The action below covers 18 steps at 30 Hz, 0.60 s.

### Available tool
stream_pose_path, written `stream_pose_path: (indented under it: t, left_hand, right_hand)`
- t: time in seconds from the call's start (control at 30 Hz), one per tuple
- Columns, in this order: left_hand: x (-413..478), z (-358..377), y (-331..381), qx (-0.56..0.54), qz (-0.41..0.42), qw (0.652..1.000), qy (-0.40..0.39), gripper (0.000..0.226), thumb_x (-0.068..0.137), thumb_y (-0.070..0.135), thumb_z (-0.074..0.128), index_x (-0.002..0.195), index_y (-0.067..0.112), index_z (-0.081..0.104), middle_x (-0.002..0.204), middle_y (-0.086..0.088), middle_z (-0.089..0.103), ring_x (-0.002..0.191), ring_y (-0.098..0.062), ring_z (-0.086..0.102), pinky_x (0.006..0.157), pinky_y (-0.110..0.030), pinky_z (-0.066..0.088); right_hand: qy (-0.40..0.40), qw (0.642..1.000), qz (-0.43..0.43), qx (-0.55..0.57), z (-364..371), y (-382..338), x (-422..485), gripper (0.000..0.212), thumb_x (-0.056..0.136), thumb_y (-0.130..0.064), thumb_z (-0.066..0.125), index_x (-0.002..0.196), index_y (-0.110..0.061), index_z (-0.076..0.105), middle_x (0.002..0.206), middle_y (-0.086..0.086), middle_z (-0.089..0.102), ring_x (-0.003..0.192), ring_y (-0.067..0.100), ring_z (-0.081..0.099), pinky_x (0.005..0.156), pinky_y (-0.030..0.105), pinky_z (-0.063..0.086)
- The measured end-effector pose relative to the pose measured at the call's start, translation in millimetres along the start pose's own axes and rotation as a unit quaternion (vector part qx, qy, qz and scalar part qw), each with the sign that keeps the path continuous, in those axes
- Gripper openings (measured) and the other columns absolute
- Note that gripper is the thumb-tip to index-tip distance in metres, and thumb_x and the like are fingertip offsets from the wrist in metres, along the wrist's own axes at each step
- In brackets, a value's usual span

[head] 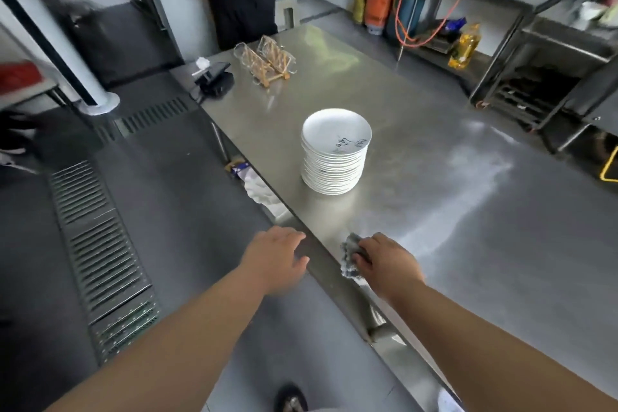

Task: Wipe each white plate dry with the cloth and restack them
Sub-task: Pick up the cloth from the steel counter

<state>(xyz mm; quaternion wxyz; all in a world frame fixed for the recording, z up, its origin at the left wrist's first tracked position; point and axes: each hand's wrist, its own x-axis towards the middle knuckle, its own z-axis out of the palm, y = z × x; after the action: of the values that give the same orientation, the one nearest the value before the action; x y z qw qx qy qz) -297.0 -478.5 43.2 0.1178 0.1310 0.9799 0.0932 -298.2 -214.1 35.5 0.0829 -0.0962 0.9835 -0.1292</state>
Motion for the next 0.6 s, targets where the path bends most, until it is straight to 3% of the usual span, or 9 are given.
stream_pose_path:
  t: [0.2, 0.4, 0.6]
  left_hand:
    - [17.7, -2.3, -51.0, -0.020, -0.032, 0.999, -0.011, 0.059, 0.105, 0.053, 0.046, 0.158, 0.027, 0.041, 0.163, 0.007, 0.042, 0.150, -0.018, 0.035, 0.121, -0.039, 0.030]
    - [59.0, 7.6, -74.7, -0.039, -0.044, 0.998, -0.031, 0.059, 0.103, 0.053, 0.048, 0.155, 0.026, 0.045, 0.158, 0.007, 0.048, 0.145, -0.019, 0.041, 0.116, -0.041, 0.034]
    - [124.2, 4.4, -85.6, -0.042, -0.024, 0.998, -0.040, 0.057, 0.102, 0.052, 0.051, 0.153, 0.025, 0.049, 0.153, 0.005, 0.055, 0.142, -0.020, 0.046, 0.116, -0.040, 0.036]
  right_hand:
    - [0.010, 0.999, 0.030, 0.008, 7.9, -14.0, 34.6, 0.025, 0.101, -0.051, 0.048, 0.106, -0.032, 0.063, 0.092, -0.013, 0.042, 0.095, 0.015, 0.058, 0.065, 0.028, 0.035]
    - [0.001, 0.998, 0.056, 0.007, 11.1, -2.7, 70.2, 0.027, 0.103, -0.050, 0.049, 0.106, -0.029, 0.064, 0.097, -0.011, 0.049, 0.092, 0.016, 0.058, 0.068, 0.033, 0.050]
    - [0.006, 0.996, 0.084, 0.020, 14.4, 22.5, 120.1, 0.025, 0.102, -0.050, 0.049, 0.107, -0.031, 0.065, 0.096, -0.012, 0.048, 0.090, 0.016, 0.058, 0.062, 0.030, 0.042]
